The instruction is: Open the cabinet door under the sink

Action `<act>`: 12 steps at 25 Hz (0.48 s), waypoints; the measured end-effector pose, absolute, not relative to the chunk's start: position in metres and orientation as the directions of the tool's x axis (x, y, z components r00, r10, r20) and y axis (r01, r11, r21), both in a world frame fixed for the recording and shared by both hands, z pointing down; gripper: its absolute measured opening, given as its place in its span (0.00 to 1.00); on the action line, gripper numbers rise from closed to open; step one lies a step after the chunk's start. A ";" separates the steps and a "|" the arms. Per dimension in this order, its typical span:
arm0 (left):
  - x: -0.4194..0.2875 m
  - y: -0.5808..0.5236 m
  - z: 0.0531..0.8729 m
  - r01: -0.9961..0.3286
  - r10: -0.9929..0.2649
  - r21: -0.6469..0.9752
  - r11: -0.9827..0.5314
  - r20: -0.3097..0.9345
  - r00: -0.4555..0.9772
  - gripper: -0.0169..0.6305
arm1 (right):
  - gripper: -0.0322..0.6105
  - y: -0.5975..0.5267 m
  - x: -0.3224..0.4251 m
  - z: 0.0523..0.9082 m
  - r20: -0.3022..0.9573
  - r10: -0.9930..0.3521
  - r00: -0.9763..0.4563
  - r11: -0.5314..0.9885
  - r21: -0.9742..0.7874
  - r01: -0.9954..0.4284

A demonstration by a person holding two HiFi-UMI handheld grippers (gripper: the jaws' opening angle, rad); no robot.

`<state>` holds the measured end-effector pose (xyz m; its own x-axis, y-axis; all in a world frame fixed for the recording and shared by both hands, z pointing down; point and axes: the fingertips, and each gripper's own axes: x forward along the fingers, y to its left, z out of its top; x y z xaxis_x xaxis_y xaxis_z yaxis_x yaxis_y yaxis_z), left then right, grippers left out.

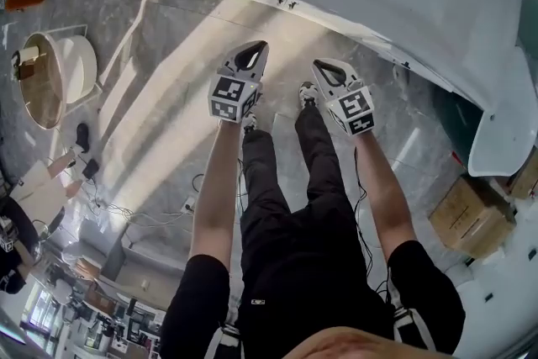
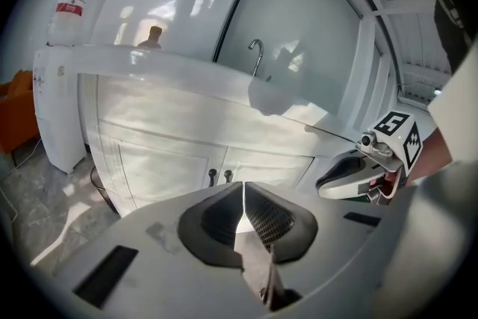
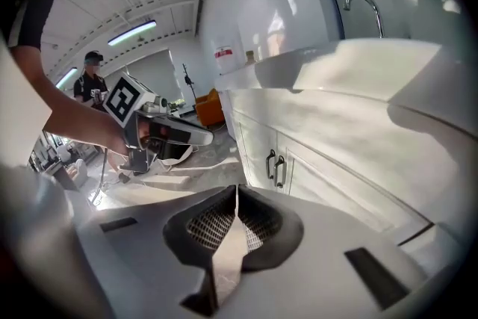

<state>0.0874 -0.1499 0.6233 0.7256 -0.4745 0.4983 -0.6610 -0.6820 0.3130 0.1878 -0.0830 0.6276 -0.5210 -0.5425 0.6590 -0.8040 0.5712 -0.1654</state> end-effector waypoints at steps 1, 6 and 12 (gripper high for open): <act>0.090 -0.156 0.635 -0.663 -0.477 0.314 -0.679 0.499 0.724 0.05 | 0.15 -0.085 0.188 0.636 0.660 -0.540 -0.522 0.570 -0.170 -0.804; 0.114 -0.185 0.686 -0.662 -0.480 0.311 -0.682 0.492 0.726 0.05 | 0.15 -0.085 0.196 0.670 0.676 -0.519 -0.523 0.576 -0.176 -0.799; 0.136 -0.221 0.728 -0.658 -0.469 0.277 -0.700 0.517 0.716 0.05 | 0.15 -0.082 0.211 0.684 0.705 -0.488 -0.514 0.591 -0.165 -0.789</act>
<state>0.1359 -0.2205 0.7285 0.7161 -0.4690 0.5169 -0.6584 -0.6998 0.2771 0.2108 -0.0816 0.6842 -0.5139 -0.4885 0.7052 -0.7892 0.5914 -0.1655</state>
